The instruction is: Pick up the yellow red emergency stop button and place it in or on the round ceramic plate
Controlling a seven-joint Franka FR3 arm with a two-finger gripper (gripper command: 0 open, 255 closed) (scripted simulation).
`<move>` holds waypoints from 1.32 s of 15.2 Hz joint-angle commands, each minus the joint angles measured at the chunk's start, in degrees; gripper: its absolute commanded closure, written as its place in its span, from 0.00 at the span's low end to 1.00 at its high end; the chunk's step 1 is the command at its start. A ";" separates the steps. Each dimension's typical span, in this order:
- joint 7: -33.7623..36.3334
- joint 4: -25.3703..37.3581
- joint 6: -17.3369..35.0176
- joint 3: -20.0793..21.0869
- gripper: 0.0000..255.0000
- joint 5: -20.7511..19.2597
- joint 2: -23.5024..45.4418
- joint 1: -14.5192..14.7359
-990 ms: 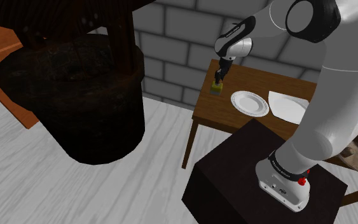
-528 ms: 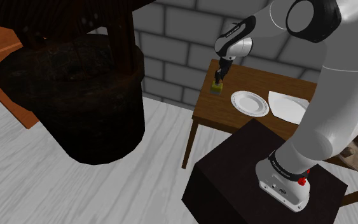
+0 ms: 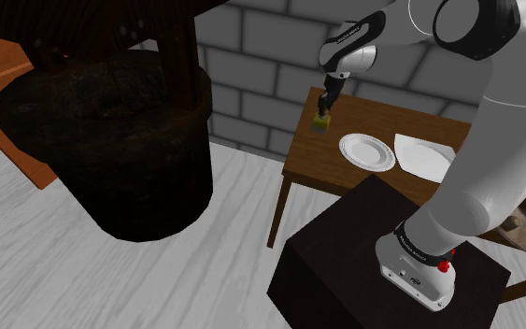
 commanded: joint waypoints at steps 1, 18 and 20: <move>0.29 0.26 -1.16 -0.19 1.00 -0.42 -0.94 0.14; -4.87 -14.45 -4.37 -5.85 1.00 -7.91 -19.85 -3.57; -6.14 -16.90 -4.67 -6.98 1.00 -9.47 -22.82 -4.72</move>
